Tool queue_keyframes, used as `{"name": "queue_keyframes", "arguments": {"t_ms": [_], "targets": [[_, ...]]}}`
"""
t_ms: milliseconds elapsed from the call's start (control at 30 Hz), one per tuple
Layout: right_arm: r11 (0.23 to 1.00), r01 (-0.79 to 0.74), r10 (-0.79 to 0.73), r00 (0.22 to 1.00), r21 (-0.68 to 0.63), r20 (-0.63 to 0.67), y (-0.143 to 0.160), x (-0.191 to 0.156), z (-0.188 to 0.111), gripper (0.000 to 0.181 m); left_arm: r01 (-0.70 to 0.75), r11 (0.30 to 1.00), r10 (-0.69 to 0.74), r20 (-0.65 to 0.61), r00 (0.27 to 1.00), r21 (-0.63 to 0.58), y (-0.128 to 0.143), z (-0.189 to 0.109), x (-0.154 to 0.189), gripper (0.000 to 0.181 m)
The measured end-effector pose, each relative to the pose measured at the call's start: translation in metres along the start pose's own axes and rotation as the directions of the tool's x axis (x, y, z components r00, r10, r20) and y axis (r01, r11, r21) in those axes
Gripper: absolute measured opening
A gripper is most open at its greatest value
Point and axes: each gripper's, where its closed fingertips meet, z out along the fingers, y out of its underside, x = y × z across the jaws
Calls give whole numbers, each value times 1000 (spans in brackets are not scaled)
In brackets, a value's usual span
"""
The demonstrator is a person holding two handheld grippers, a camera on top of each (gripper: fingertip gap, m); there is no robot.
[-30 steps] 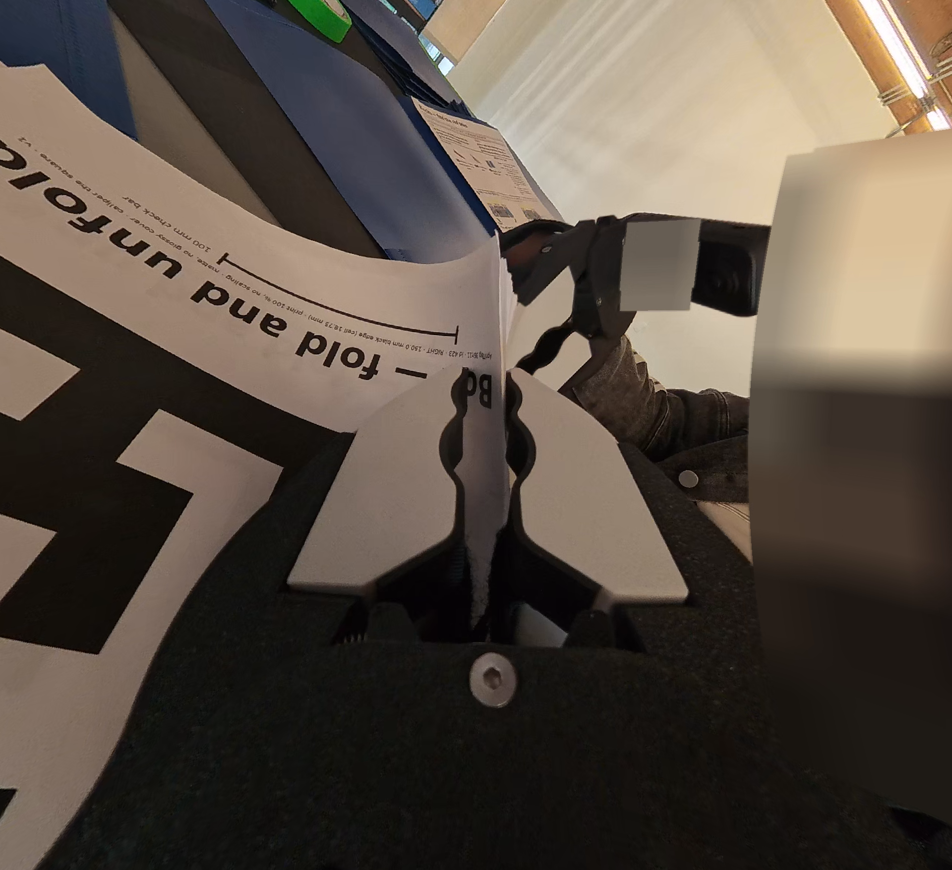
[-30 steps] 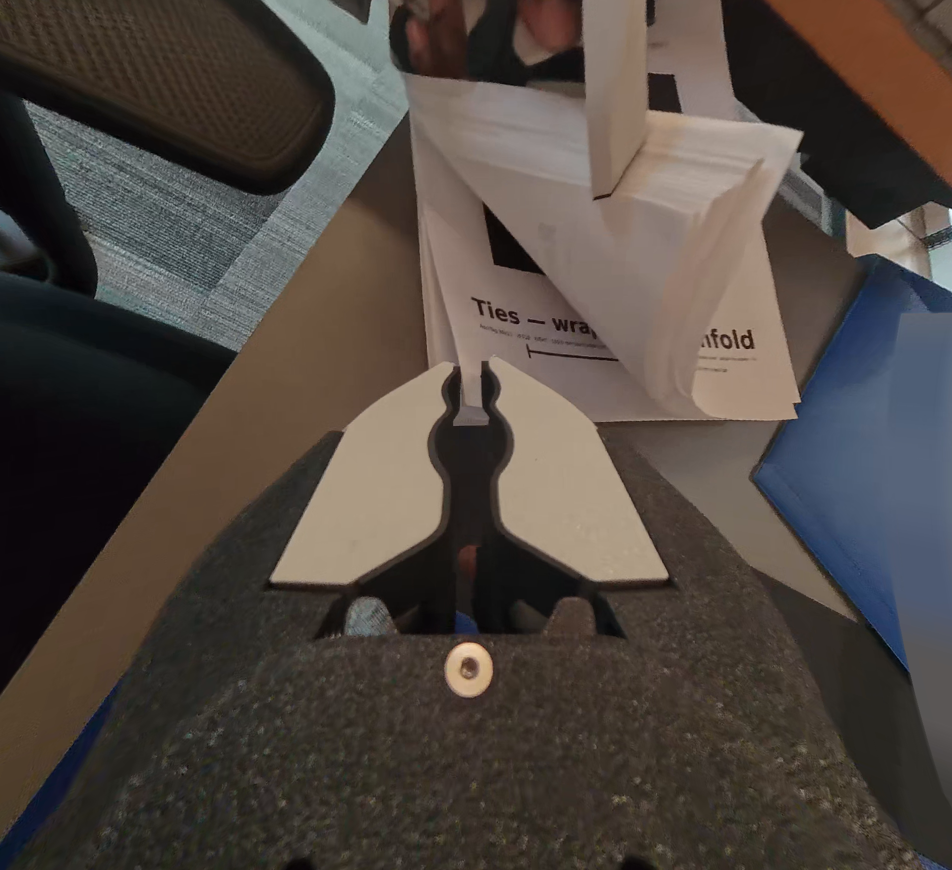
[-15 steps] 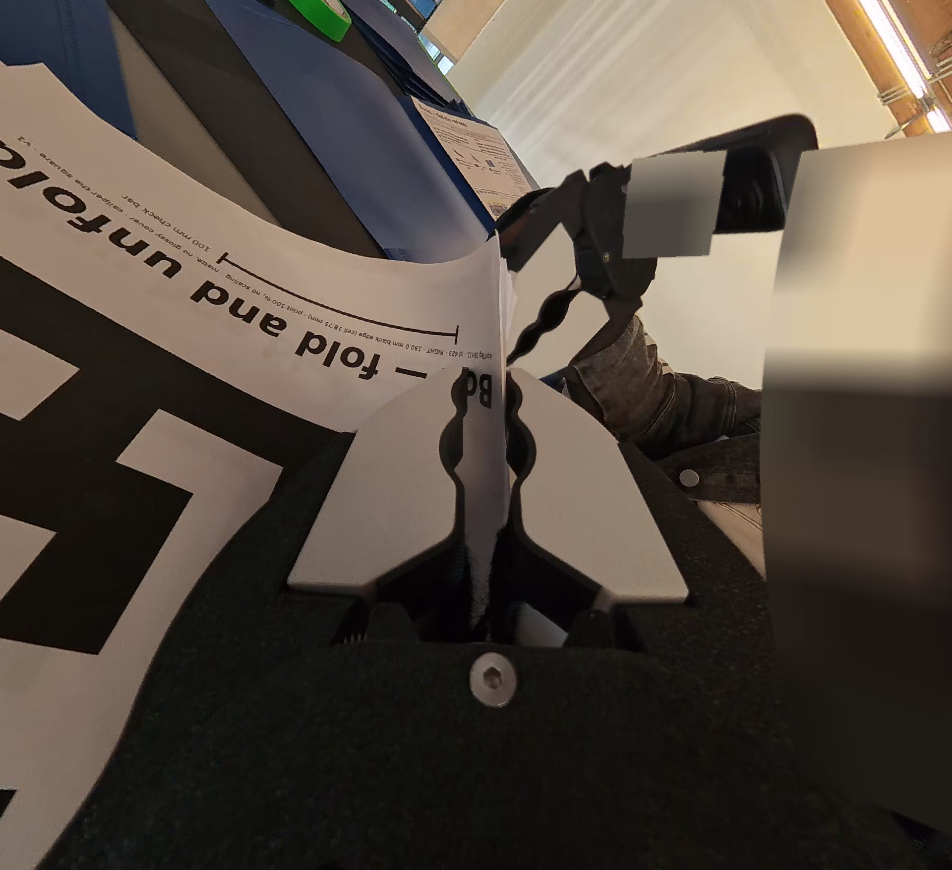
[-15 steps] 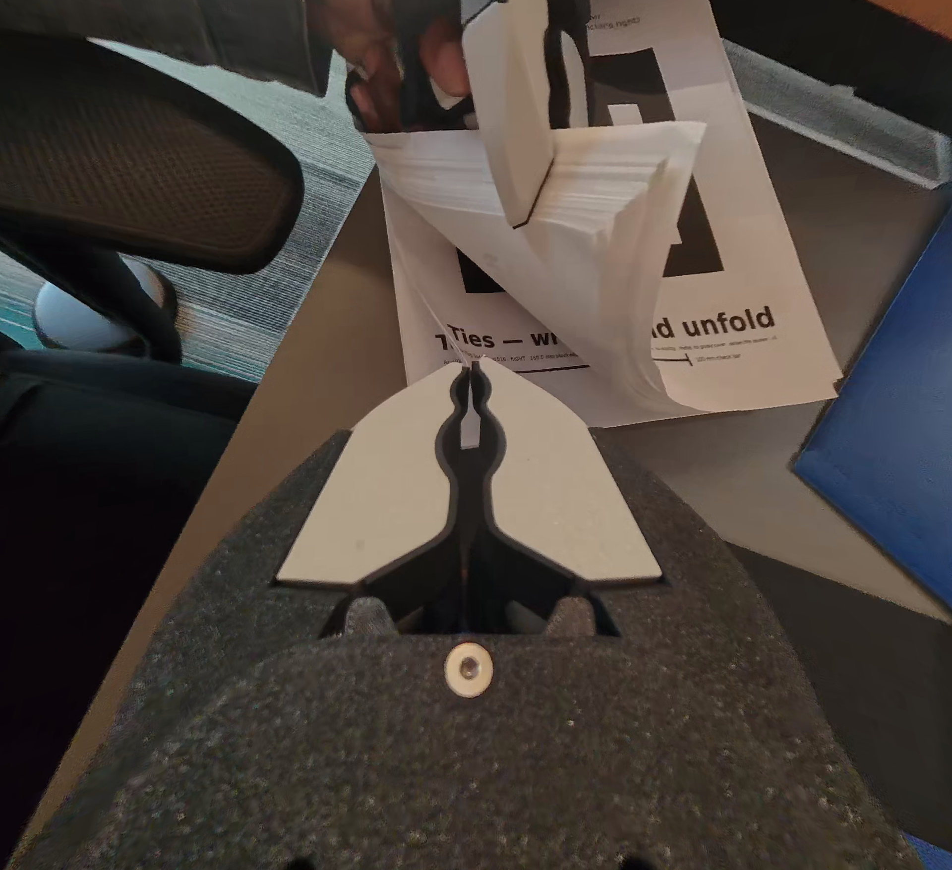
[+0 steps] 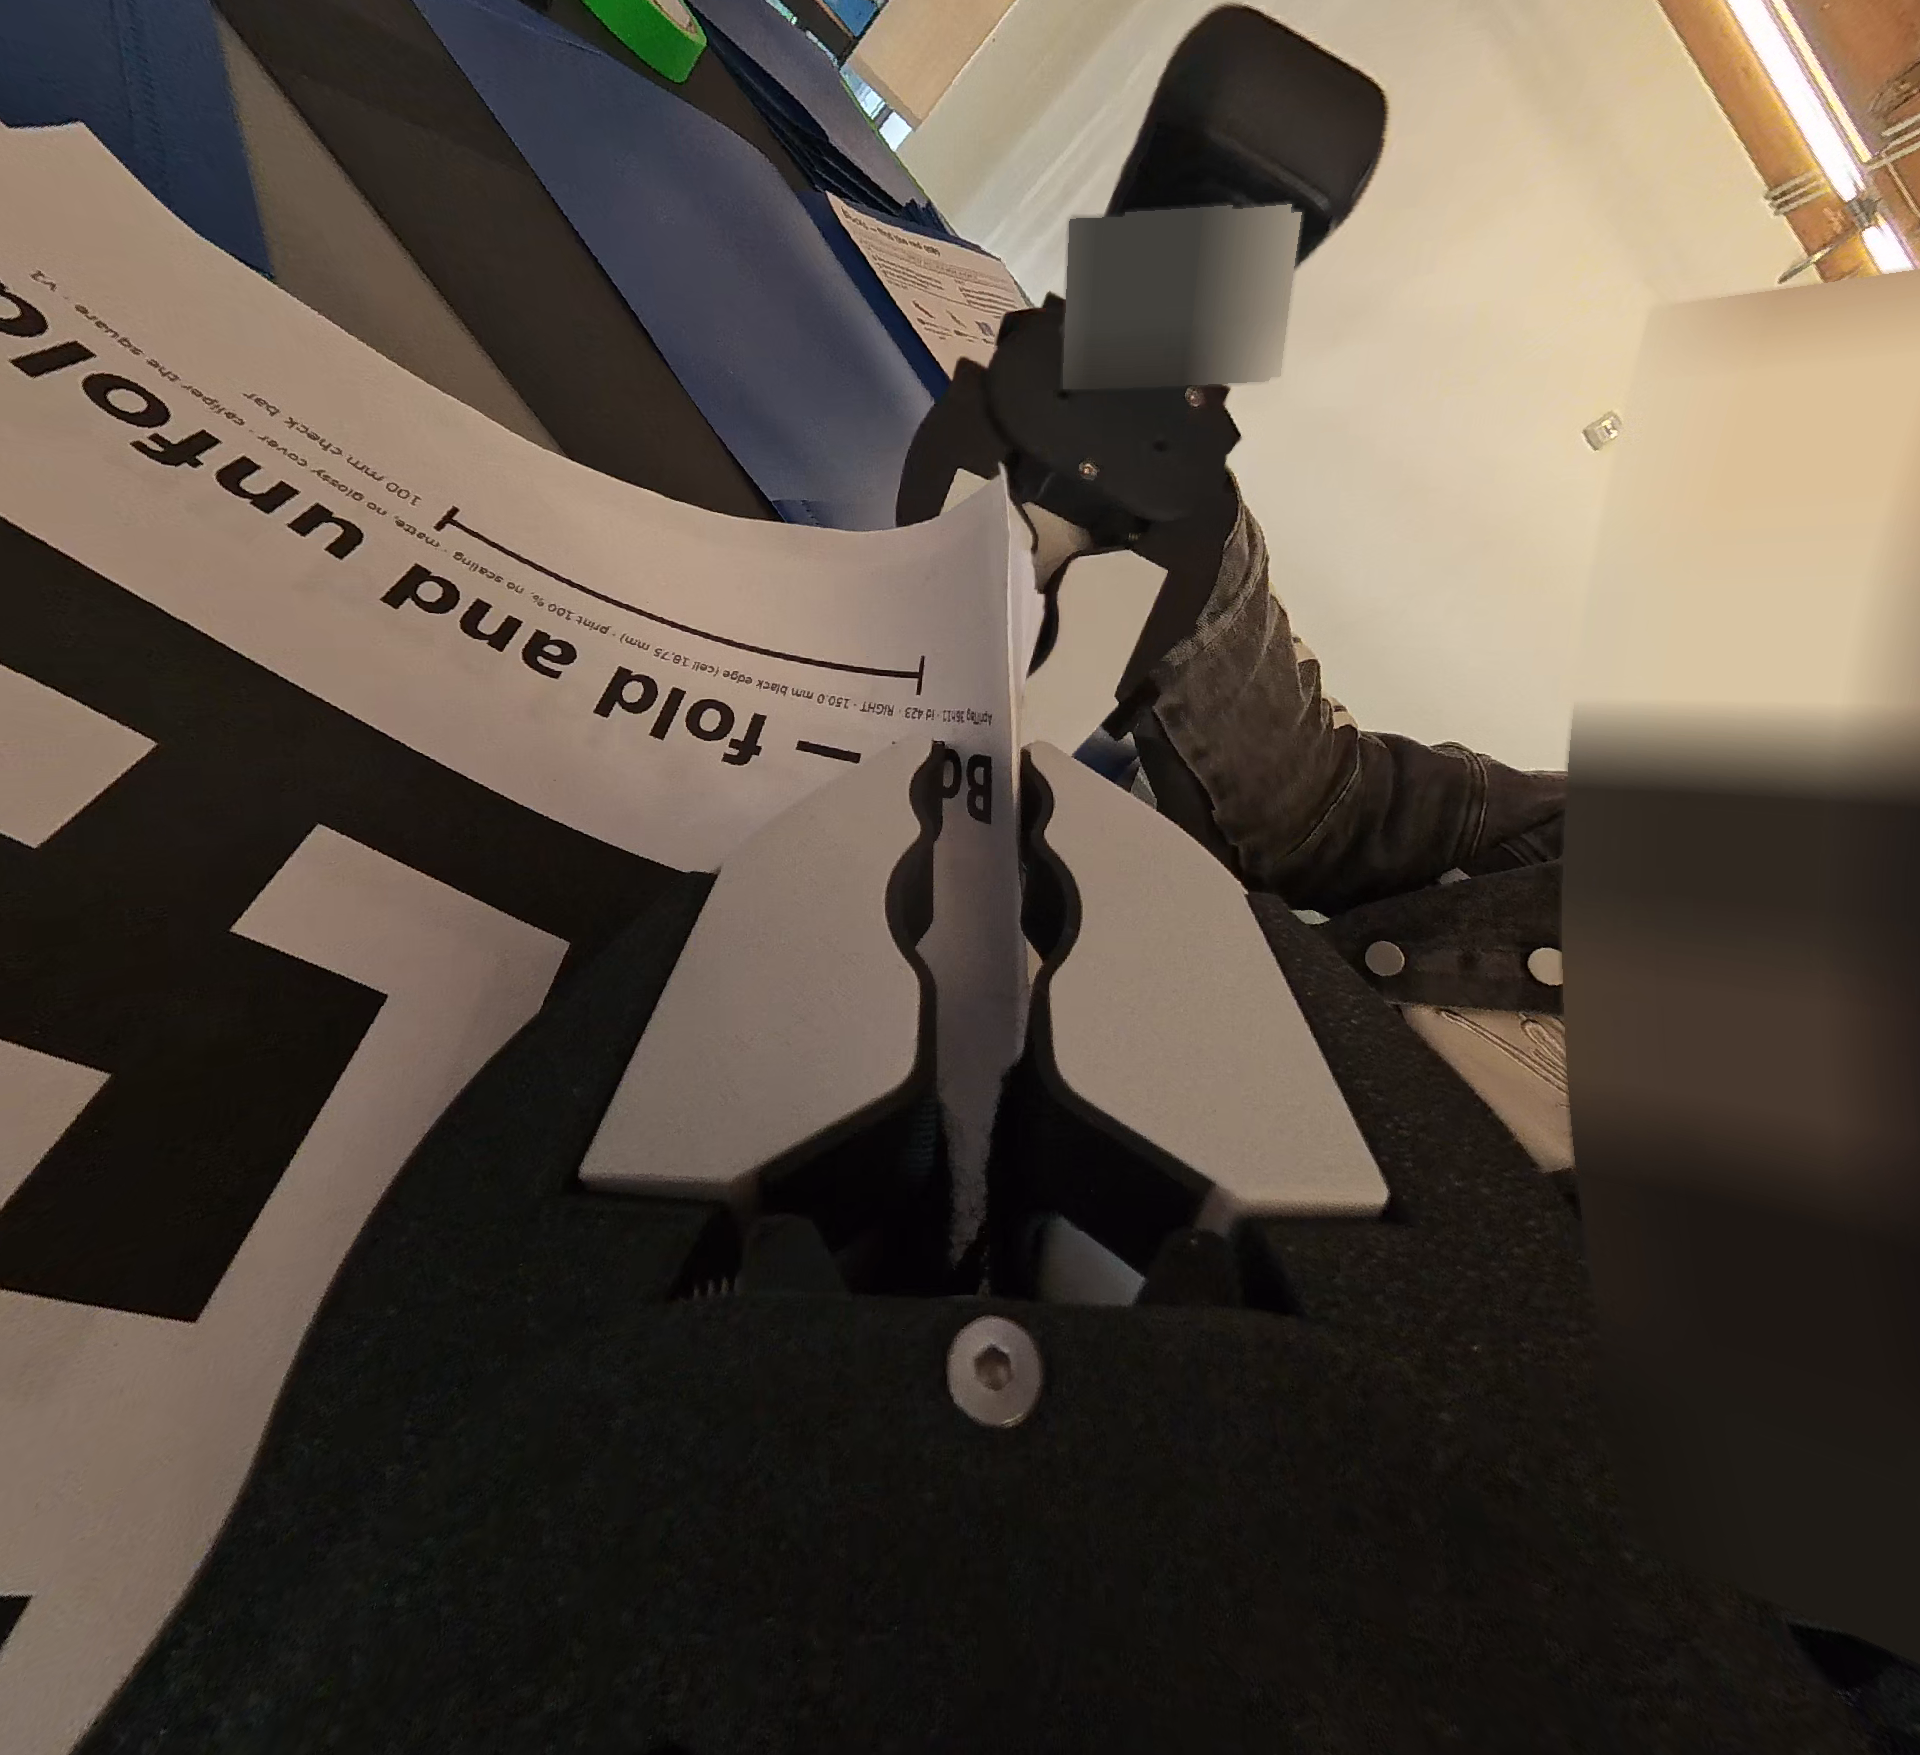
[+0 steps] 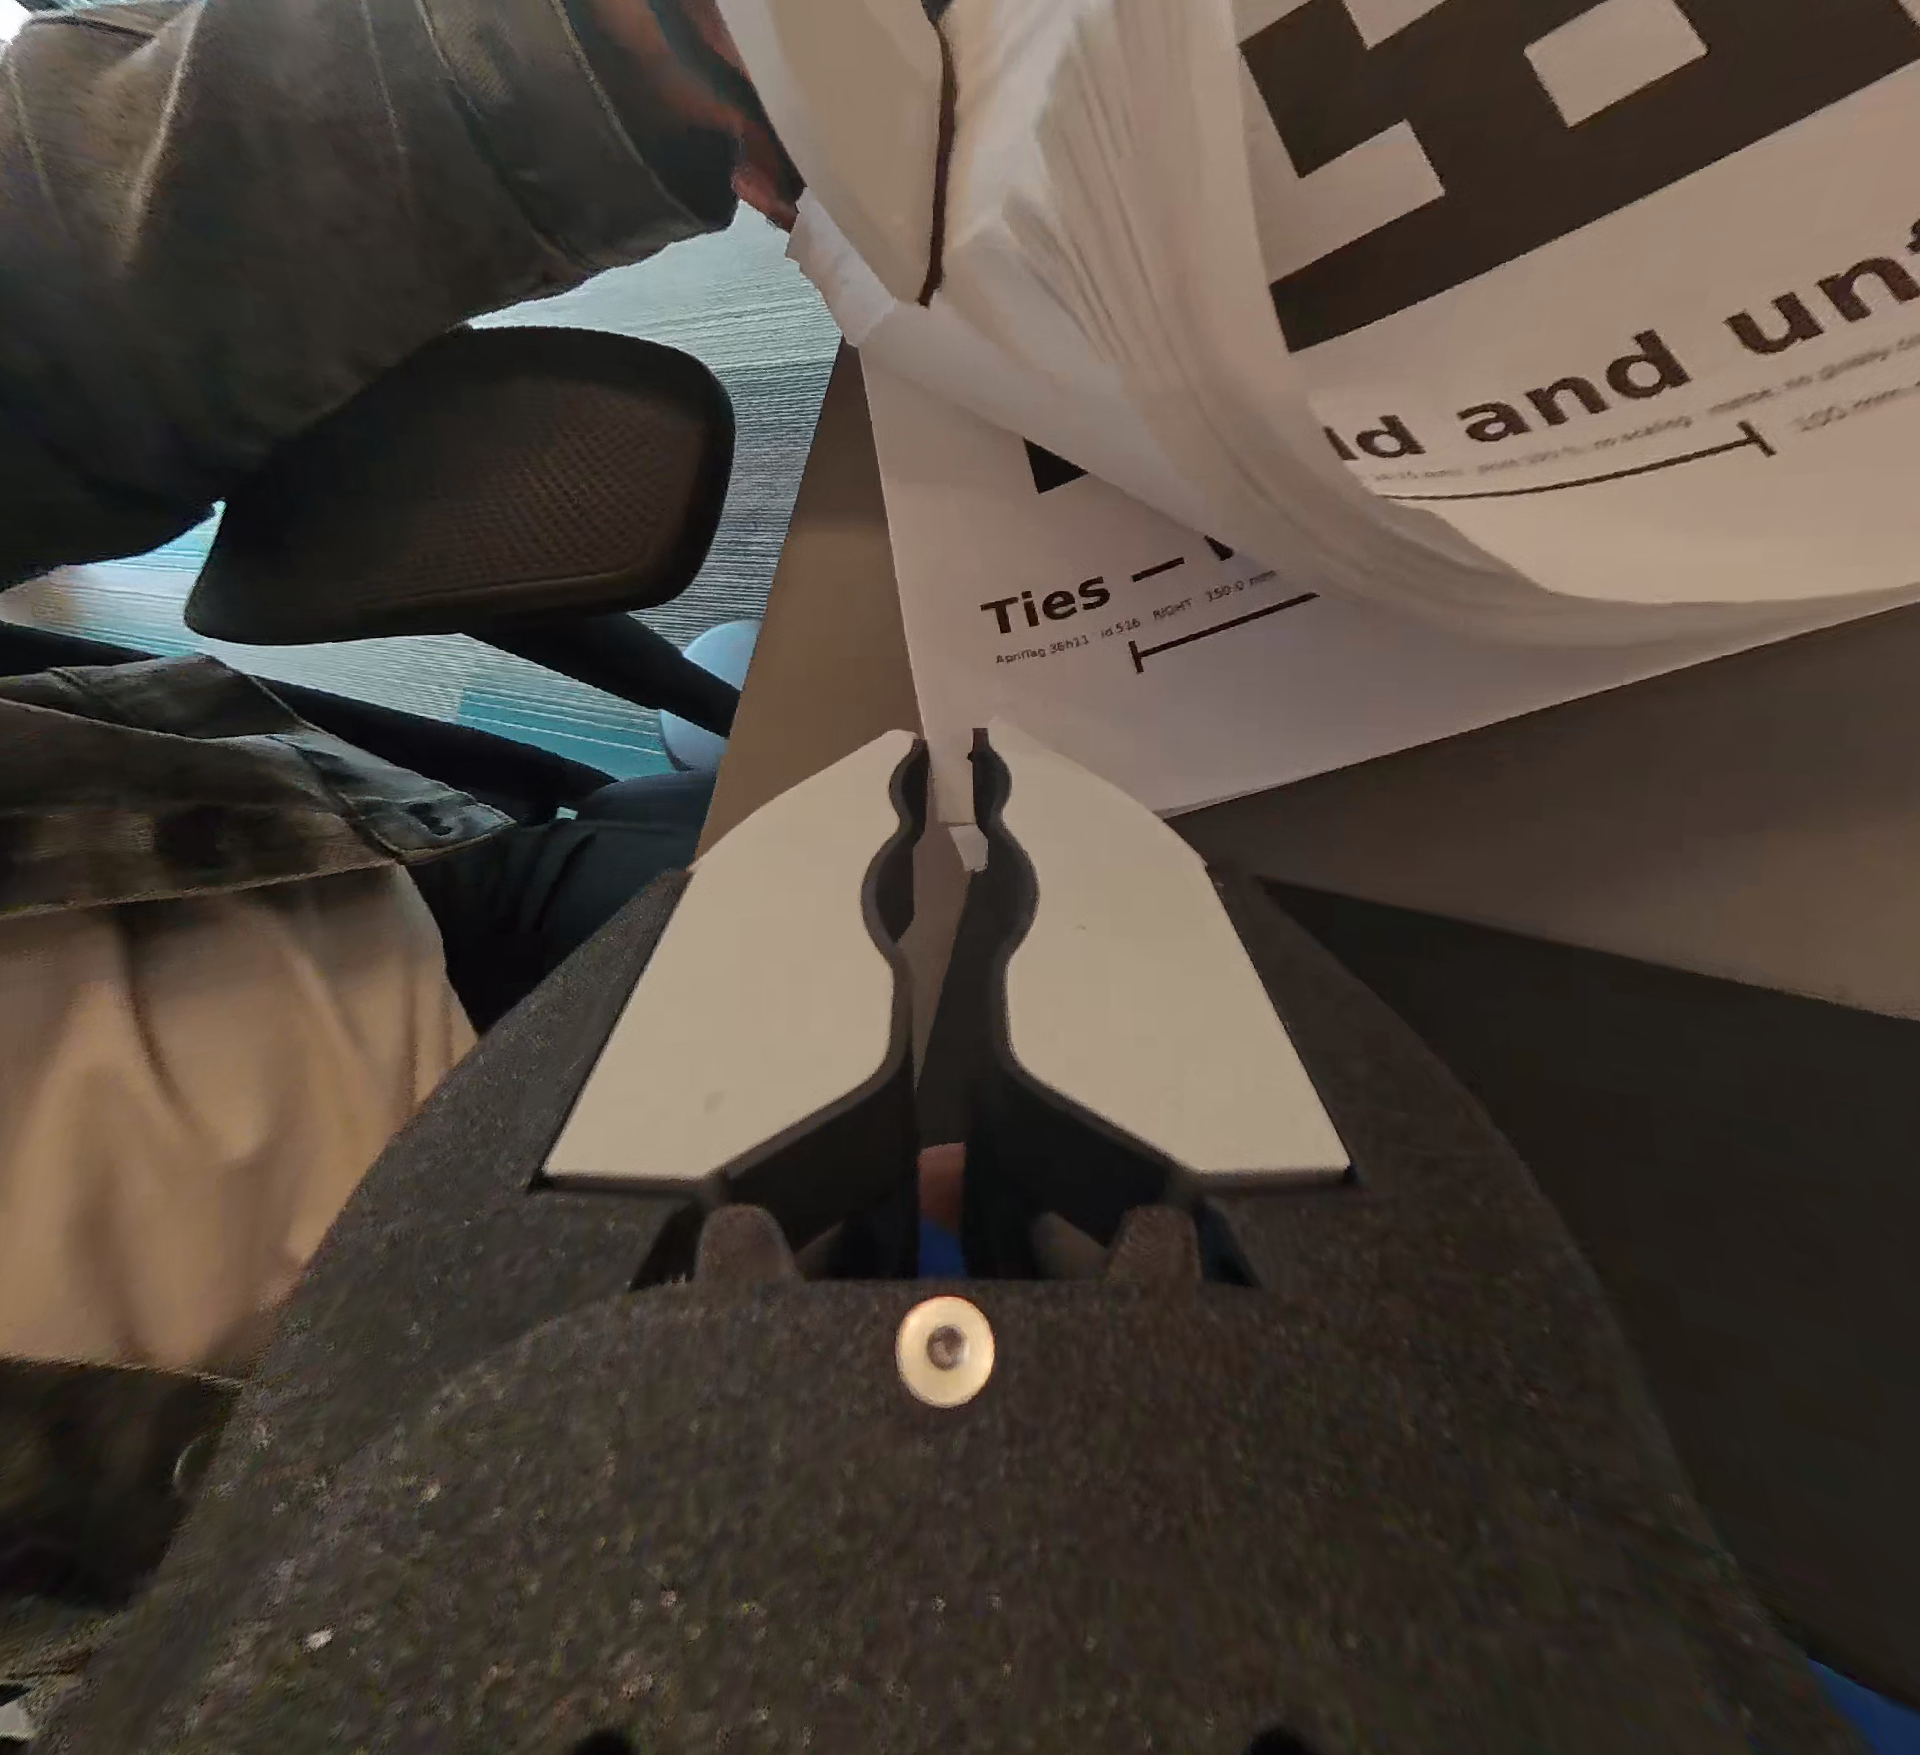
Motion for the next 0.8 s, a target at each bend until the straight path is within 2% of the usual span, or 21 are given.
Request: {"name": "queue_keyframes", "arguments": {"t_ms": [33,333,467,567,667,800], "targets": [[1000,-5,5,1000,1,3,0,0,0,8,0,1000,0,0,1000,0,0,0,0,12],[997,-73,73,997,0,16,-2,-1,-3,9,1,1000,-1,0,1000,-1,0,0,0,12],[996,-87,86,996,-14,-25,0,4,-4,8,1,1000,-1,0,1000,-2,0,0,0,12],[999,36,-36,999,-10,-32,-1,0,-2,11,1,1000,-1,0,1000,-2,0,0,0,12],[979,196,-200,976,-50,-86,3,-1,0,29,2,1000,-2,-1,1000,-2,0,0,0,12],[941,317,-334,925,-119,-183,8,8,1,29,2,1000,-2,-1,1000,-2,0,0,0,12]]}}
